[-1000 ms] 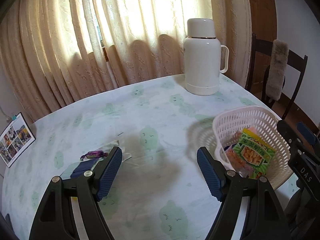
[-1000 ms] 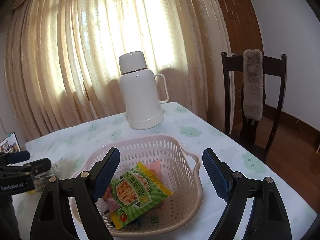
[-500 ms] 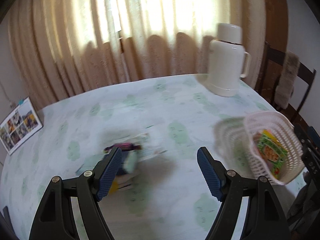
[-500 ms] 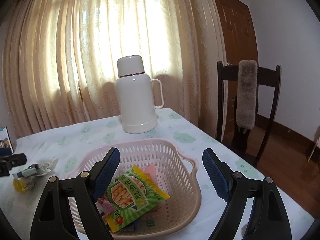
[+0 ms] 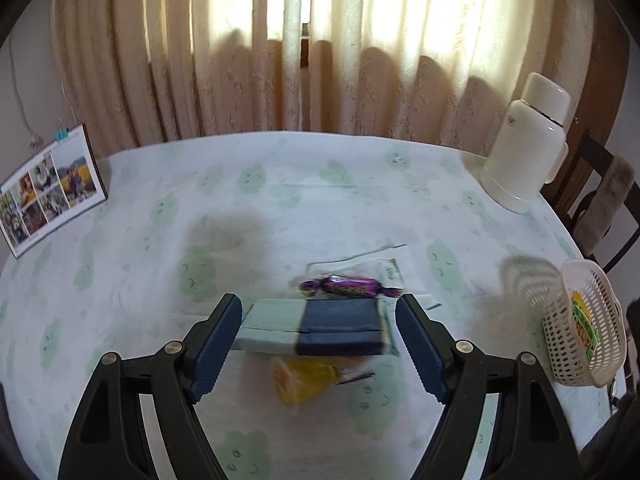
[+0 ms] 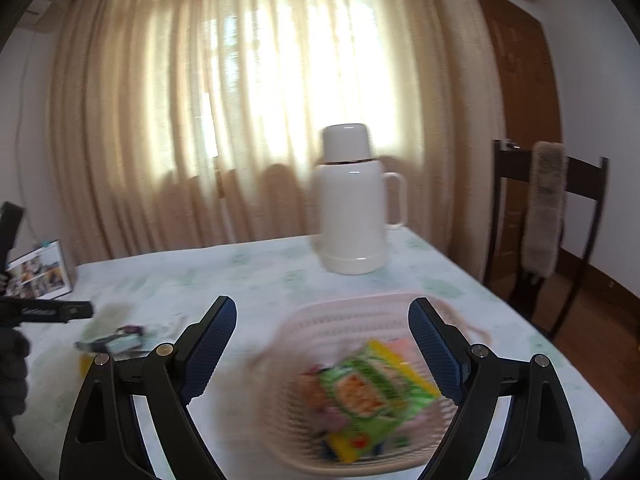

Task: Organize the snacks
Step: 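Withdraw both tools from the basket toward the remaining snacks, then grasp the blue-teal biscuit box with the left tool while the right grasps the yellow jelly cup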

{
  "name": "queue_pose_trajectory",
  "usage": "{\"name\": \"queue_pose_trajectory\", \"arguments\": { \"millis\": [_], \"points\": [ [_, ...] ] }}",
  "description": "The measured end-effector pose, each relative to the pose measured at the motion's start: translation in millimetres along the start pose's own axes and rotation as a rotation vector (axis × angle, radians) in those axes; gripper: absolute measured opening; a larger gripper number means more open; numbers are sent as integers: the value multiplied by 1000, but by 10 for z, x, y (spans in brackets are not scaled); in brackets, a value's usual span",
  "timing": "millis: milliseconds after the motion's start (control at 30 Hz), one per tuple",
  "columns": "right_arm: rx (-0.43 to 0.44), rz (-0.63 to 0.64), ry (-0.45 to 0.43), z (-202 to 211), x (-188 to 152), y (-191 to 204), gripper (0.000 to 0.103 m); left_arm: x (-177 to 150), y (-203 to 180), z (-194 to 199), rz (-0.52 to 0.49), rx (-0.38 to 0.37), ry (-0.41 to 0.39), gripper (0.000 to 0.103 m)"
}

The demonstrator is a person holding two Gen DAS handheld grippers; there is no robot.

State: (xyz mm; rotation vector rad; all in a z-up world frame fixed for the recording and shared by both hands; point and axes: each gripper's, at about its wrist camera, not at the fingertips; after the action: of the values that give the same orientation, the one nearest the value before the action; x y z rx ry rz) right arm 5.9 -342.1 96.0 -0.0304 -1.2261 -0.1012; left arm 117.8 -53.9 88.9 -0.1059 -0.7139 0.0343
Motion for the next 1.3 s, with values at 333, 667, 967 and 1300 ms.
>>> {"name": "queue_pose_trajectory", "arguments": {
  "millis": [333,667,967,1300],
  "points": [
    [184,64,72,-106,-167,636,89,4,24,-313,24,-106,117,78],
    [207,59,148,-295,-364,725,89,-141,-78,-582,-57,-60,158,80],
    [224,50,138,-251,-358,695,89,-306,350,-444,-18,30,141,83],
    [252,71,117,-176,-354,767,89,-486,925,-181,66,118,108,84]
  ]
}}
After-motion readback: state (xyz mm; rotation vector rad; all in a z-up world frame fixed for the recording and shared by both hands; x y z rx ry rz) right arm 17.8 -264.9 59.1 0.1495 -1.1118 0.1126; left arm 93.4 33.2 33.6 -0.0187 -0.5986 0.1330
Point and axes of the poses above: each gripper's, at about its wrist camera, not at the fingertips, and z roughly against the way its jaws point, y to its left, x to its top, and after that the axes turned 3 degrees about z, right-handed
